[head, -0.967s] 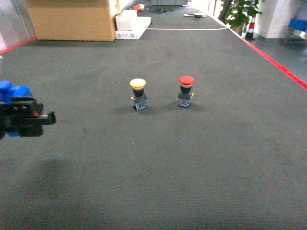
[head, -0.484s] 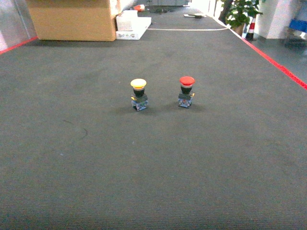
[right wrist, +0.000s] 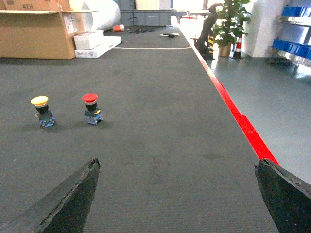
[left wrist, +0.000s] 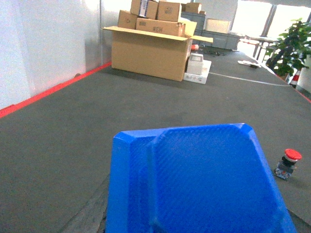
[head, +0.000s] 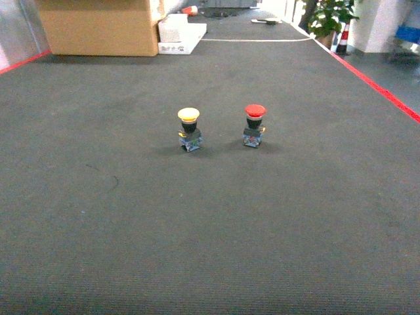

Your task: Pick blue part to blue bin on bottom shelf

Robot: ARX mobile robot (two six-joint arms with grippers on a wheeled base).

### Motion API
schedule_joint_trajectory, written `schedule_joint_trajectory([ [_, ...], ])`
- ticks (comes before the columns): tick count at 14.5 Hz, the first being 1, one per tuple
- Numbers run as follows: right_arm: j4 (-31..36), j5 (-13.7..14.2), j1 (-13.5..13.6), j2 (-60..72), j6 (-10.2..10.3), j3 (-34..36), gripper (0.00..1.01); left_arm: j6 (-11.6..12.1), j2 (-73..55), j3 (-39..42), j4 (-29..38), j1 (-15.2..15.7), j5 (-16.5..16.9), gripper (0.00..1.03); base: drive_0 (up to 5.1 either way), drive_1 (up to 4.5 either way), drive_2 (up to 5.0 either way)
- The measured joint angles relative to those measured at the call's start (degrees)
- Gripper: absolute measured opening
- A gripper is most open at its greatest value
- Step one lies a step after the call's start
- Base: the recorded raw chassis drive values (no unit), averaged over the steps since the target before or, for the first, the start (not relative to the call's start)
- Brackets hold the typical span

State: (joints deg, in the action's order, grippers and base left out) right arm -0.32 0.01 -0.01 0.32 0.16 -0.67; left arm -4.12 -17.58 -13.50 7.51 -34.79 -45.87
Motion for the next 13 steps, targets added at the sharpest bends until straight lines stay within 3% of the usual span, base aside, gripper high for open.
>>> schedule_joint_trajectory([
  [6, 0.0, 0.0, 0.0, 0.0, 0.0, 0.0, 0.98, -0.1, 0.0, 0.0, 0.0, 0.0, 0.0, 0.45, 0.0, 0.00, 0.0],
  [11, 0.1, 0.0, 0.0, 0.0, 0.0, 0.0, 0.98, -0.1, 0.1, 0.0, 0.1, 0.0, -0.1, 0.45, 0.0, -4.00, 4.0],
  [13, 0.0, 0.0, 0.0, 0.0, 0.0, 0.0, 0.98, -0.2, 0.1, 0.0, -0.1, 0.0, -0.2, 0.45, 0.0, 0.00, 0.0],
])
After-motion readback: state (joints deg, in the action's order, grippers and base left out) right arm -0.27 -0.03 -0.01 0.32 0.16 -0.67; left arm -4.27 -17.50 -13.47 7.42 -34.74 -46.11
